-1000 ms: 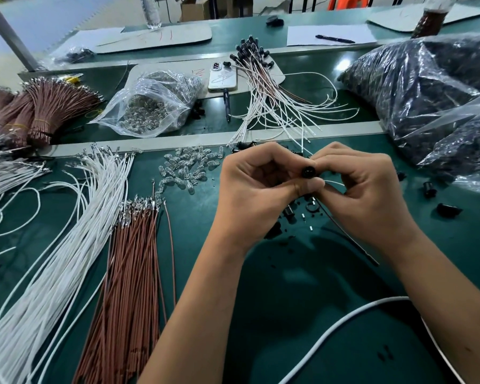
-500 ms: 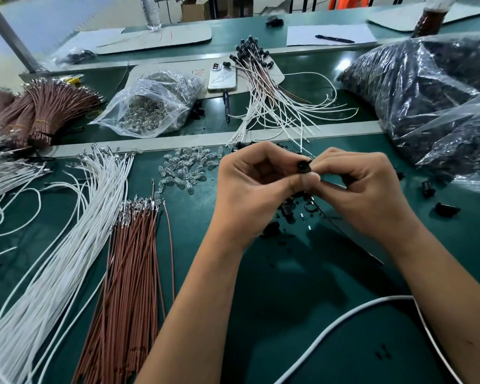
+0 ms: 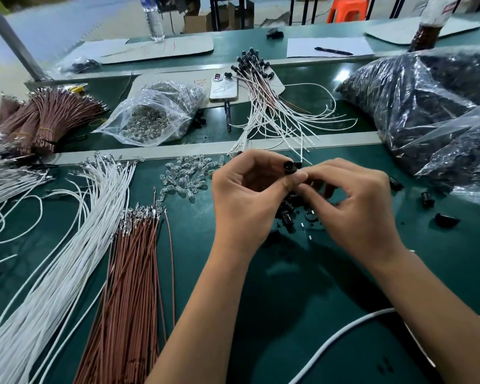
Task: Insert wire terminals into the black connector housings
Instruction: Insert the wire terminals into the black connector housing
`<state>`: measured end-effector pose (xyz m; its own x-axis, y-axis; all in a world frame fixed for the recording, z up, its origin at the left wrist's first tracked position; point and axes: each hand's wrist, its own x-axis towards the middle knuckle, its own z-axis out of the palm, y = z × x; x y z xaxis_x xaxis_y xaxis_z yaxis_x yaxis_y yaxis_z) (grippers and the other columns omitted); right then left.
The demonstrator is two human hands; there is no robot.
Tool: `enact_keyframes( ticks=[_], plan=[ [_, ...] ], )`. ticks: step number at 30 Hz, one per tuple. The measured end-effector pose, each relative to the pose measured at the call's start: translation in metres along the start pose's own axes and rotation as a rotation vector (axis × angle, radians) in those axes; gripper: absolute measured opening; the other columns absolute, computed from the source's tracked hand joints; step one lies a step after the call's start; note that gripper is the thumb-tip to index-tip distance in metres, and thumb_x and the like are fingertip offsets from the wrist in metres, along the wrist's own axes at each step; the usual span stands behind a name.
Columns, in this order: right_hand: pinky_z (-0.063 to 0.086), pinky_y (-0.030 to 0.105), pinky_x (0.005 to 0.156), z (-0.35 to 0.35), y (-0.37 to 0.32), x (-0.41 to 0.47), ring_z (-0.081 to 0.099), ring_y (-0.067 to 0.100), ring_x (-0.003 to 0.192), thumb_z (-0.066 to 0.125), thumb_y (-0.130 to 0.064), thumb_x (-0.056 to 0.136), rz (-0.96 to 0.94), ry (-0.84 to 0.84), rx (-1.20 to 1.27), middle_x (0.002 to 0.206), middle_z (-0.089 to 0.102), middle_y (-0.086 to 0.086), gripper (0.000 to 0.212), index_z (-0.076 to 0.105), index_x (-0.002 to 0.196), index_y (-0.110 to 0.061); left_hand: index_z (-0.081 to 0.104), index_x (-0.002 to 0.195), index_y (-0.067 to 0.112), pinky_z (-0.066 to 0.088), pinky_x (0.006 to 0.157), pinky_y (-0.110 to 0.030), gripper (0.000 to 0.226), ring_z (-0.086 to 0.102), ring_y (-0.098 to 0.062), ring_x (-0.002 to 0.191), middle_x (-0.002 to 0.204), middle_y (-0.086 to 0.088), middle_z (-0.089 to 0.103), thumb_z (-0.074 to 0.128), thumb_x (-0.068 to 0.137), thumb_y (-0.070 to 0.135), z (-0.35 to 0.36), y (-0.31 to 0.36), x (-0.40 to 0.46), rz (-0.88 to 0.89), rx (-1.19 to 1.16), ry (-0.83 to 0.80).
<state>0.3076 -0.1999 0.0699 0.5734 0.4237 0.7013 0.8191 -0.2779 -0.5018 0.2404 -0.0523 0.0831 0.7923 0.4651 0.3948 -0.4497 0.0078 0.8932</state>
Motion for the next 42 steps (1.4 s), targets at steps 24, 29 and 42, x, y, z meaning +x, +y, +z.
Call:
enact_keyframes(
  ticks=[24, 29, 42],
  plan=[
    [0.043, 0.018, 0.068, 0.000, -0.001, -0.001, 0.059, 0.001, 0.073, 0.072, 0.005, 0.091, -0.045, -0.014, 0.034, 0.079, 0.062, -0.017, 0.013, 0.075, 0.081, -0.003, 0.072, 0.084, -0.005, 0.057, 0.074, -0.036, 0.022, 0.070, -0.027, 0.076, 0.082, -0.017, 0.071, 0.087, 0.068, -0.009, 0.003, 0.011, -0.002, 0.142, 0.066, -0.090],
    [0.040, 0.014, 0.071, -0.001, 0.000, 0.000, 0.056, -0.003, 0.077, 0.071, 0.004, 0.090, -0.050, -0.034, -0.002, 0.086, 0.056, -0.025, 0.008, 0.073, 0.084, -0.001, 0.074, 0.083, 0.000, 0.058, 0.071, -0.043, 0.021, 0.069, -0.030, 0.075, 0.081, -0.015, 0.071, 0.089, 0.068, -0.004, 0.001, 0.012, -0.001, 0.180, 0.142, -0.113],
    [0.050, 0.033, 0.067, 0.004, 0.006, -0.002, 0.065, 0.022, 0.072, 0.068, -0.005, 0.091, 0.021, -0.085, -0.016, 0.079, 0.071, 0.003, 0.009, 0.076, 0.090, -0.002, 0.076, 0.082, 0.000, 0.059, 0.071, -0.045, 0.021, 0.071, -0.027, 0.076, 0.082, -0.012, 0.073, 0.089, 0.067, -0.005, 0.000, 0.008, -0.002, 0.167, 0.219, -0.109]
  ],
)
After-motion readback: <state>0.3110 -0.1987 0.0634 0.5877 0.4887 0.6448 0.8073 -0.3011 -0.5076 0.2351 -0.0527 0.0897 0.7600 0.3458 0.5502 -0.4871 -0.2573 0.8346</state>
